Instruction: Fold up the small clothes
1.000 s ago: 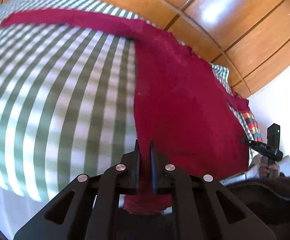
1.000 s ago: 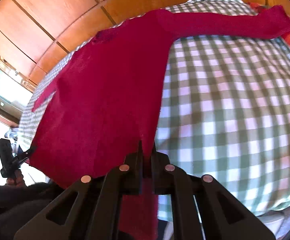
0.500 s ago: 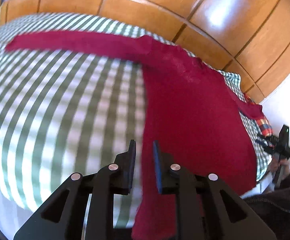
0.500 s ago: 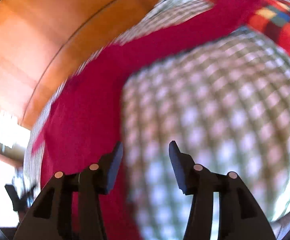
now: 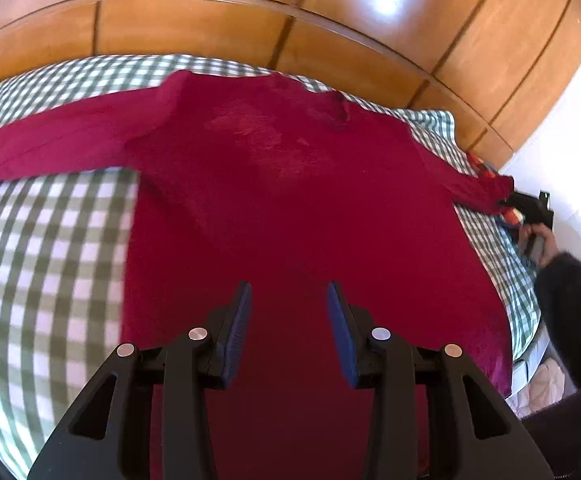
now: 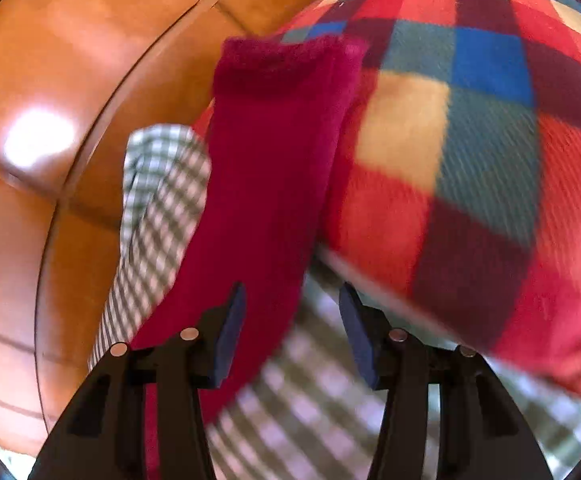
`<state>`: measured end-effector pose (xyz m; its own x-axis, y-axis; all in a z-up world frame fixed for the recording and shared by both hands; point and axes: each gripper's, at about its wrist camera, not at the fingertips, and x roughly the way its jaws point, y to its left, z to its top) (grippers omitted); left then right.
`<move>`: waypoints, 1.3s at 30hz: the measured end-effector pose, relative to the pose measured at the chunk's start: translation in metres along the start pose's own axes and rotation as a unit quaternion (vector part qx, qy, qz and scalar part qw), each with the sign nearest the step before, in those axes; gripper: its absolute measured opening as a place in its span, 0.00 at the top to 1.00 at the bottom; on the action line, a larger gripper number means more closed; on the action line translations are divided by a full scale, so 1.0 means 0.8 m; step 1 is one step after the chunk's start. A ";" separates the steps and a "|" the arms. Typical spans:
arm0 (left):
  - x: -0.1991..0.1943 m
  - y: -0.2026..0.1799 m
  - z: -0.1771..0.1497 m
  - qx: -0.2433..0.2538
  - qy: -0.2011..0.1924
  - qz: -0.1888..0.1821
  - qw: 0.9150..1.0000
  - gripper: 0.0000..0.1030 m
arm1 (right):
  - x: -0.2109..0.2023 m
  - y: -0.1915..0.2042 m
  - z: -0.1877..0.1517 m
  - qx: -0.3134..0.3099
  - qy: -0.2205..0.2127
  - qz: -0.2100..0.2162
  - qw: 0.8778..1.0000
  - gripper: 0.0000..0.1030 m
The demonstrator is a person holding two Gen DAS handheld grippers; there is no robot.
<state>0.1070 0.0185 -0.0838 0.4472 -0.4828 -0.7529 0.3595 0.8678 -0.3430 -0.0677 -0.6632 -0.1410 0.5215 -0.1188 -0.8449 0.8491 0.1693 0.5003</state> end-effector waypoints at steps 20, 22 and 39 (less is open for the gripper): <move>0.061 0.010 0.083 -0.090 0.003 -0.078 0.993 0.63 | -0.001 0.375 -0.290 -0.411 0.097 0.189 0.887 0.95; 0.065 0.015 0.094 -0.101 -0.001 -0.087 0.991 0.63 | 0.015 0.395 -0.345 -0.439 0.129 0.195 0.868 0.95; 0.104 0.081 0.165 -0.181 -0.031 -0.068 0.981 0.38 | -0.042 0.279 -0.341 -0.429 0.105 0.149 0.885 0.53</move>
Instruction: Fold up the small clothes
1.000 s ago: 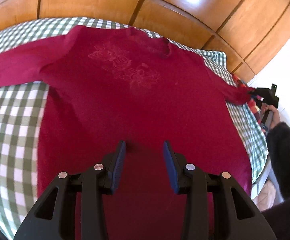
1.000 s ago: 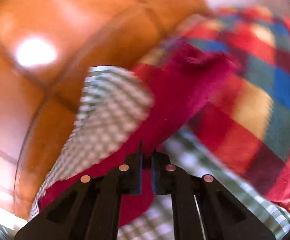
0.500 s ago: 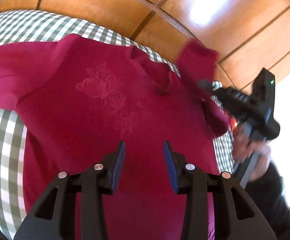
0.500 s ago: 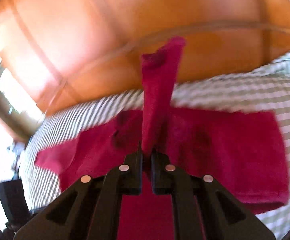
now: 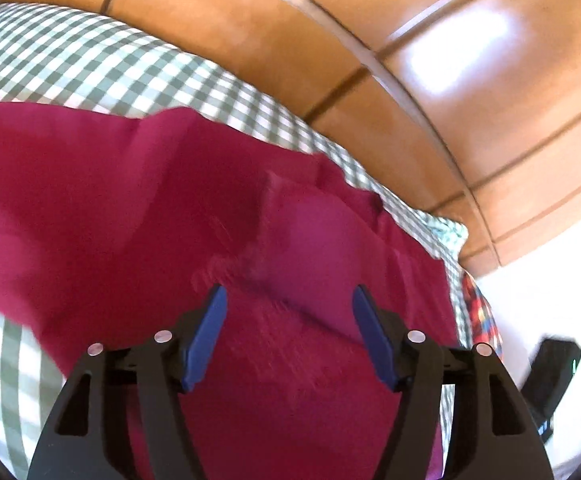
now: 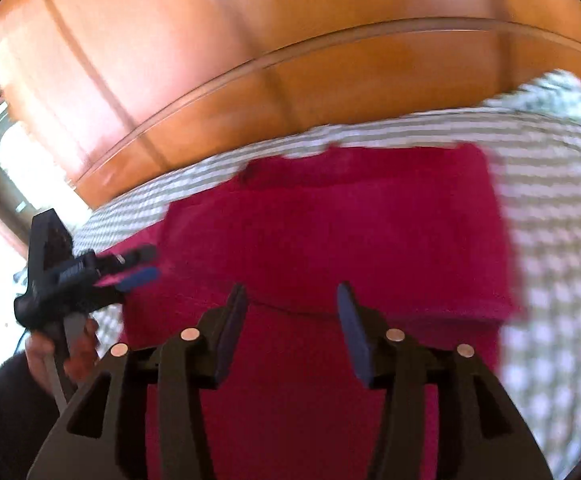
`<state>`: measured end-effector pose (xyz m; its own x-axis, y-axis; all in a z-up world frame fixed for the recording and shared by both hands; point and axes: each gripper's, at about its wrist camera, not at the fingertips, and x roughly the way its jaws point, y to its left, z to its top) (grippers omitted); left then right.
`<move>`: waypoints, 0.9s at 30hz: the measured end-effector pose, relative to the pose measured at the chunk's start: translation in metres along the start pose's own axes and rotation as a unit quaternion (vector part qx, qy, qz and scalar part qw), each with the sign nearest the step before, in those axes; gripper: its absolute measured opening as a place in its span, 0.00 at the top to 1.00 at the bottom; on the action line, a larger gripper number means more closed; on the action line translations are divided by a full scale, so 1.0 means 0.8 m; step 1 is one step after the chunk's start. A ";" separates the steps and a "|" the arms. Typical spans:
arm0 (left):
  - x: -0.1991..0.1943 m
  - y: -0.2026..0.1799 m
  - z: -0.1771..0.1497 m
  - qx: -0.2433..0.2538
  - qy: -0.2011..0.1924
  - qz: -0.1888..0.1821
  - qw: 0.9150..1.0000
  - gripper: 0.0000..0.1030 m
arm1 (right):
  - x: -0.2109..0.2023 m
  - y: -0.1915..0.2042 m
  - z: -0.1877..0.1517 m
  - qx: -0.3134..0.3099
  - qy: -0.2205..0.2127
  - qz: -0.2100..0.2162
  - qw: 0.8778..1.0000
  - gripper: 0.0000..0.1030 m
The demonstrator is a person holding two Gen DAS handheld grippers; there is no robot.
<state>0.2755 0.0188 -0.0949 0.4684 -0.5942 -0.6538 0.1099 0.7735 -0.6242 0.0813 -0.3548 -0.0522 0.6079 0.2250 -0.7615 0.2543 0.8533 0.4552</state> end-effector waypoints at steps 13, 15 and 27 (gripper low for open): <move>-0.001 -0.051 0.035 0.059 -0.043 -0.009 0.997 0.88 | 0.019 -0.103 -0.004 0.085 -0.012 -0.114 0.990 0.57; -0.024 -0.053 0.035 0.060 -0.065 -0.014 0.996 0.88 | 0.017 -0.107 0.003 0.099 -0.035 -0.119 0.987 0.65; 0.021 0.001 -0.005 0.066 -0.015 0.111 0.992 0.88 | 0.005 -0.087 -0.014 0.020 0.024 -0.160 0.987 0.53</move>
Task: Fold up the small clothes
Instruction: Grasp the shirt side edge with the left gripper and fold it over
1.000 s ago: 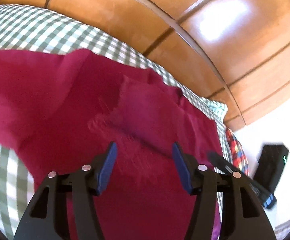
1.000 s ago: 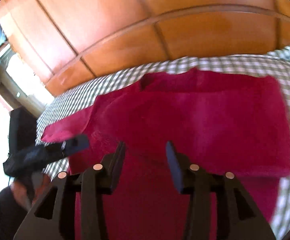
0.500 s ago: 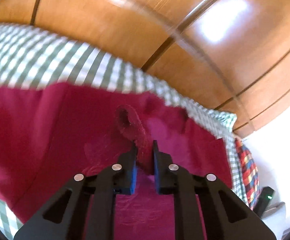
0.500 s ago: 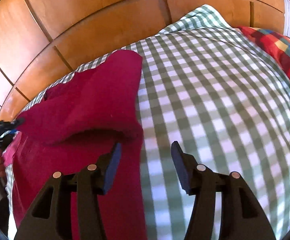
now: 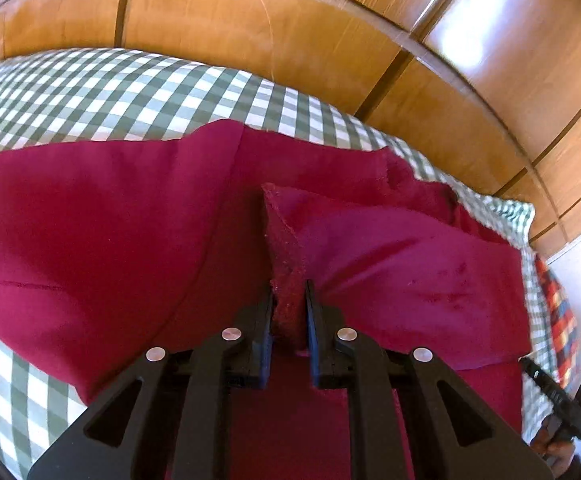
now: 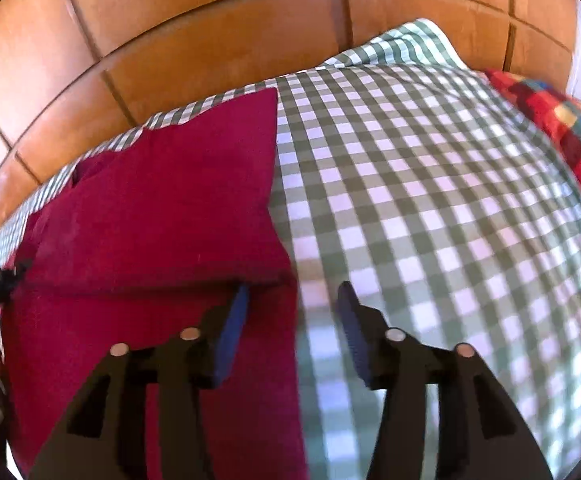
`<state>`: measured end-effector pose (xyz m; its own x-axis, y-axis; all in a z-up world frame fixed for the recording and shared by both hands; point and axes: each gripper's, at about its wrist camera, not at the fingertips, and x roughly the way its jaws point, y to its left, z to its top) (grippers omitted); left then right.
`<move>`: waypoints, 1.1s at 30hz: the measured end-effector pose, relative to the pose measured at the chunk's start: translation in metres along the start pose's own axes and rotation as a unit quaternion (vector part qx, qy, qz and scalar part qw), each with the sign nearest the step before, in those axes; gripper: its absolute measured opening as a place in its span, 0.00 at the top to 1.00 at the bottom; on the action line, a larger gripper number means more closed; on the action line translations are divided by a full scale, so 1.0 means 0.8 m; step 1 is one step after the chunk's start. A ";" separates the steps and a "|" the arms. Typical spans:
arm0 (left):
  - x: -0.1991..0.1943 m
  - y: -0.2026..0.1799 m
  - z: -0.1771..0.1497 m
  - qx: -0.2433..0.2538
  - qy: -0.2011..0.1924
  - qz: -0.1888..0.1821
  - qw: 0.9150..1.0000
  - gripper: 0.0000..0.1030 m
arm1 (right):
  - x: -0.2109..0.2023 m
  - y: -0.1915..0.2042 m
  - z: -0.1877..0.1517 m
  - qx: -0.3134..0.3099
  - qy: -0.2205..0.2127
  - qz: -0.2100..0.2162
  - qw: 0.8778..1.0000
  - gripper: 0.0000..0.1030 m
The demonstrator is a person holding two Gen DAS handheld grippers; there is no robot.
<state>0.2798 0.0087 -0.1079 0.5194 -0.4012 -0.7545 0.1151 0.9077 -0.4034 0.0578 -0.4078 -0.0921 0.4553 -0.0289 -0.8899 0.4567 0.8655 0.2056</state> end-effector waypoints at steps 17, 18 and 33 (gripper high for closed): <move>-0.042 0.030 -0.013 -0.013 -0.020 0.008 1.000 0.80 | 0.079 0.103 0.034 -0.091 -0.008 -0.019 0.996 0.28; -0.054 0.041 -0.017 -0.024 -0.027 0.004 0.999 0.80 | 0.079 0.102 0.033 -0.090 -0.010 -0.019 0.996 0.28; -0.240 0.341 -0.078 -0.322 -0.151 0.078 0.931 0.63 | 0.027 0.168 -0.032 -0.133 -0.046 -0.005 0.990 0.19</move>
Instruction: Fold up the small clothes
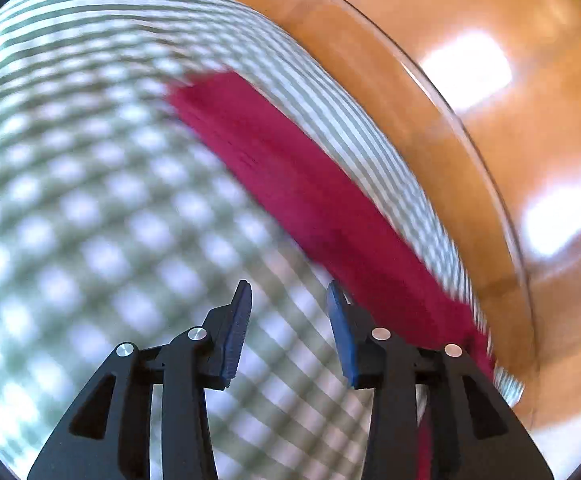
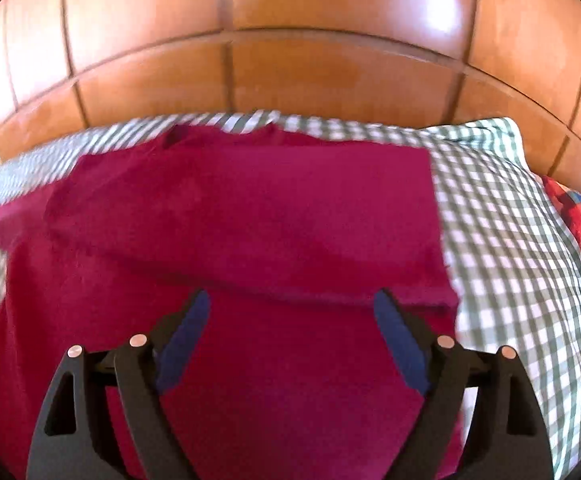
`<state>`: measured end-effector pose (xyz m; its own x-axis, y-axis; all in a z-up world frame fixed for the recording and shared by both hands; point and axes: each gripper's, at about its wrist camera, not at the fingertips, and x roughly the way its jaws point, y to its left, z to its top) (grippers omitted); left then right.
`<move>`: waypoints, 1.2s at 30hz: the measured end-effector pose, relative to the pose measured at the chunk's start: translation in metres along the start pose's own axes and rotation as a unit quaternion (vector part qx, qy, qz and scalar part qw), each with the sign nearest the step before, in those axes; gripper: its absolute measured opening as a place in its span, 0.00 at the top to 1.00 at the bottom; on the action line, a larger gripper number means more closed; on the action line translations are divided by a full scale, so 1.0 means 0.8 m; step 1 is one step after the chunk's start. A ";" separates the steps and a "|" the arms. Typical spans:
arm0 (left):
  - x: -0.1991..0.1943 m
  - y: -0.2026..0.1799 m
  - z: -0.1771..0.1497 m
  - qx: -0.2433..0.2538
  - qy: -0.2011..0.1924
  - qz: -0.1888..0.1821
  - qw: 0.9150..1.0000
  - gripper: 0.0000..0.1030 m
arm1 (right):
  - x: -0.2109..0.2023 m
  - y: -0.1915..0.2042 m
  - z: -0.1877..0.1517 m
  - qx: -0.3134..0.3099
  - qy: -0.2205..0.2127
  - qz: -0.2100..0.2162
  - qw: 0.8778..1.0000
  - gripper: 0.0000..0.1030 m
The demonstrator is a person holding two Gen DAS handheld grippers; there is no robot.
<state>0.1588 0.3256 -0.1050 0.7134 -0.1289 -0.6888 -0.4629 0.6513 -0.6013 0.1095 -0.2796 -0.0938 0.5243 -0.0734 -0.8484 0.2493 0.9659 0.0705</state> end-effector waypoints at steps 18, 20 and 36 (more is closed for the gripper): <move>0.054 0.047 0.122 -0.088 -0.036 0.039 0.995 0.76 | 0.022 0.008 -0.015 0.010 0.021 -0.011 1.000 0.12; 0.059 0.041 0.123 -0.077 -0.035 0.050 0.995 0.93 | 0.022 0.008 -0.015 0.010 0.021 -0.010 1.000 0.12; 0.005 -0.276 -0.094 0.263 0.012 -0.178 0.948 0.95 | 0.020 0.001 -0.018 0.028 0.015 0.013 0.999 0.12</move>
<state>0.2242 0.1249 -0.0059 0.7600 -0.4233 -0.4932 0.1362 0.8457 -0.5160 0.1065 -0.2768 -0.1148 0.5070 -0.0399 -0.8610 0.2817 0.9517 0.1218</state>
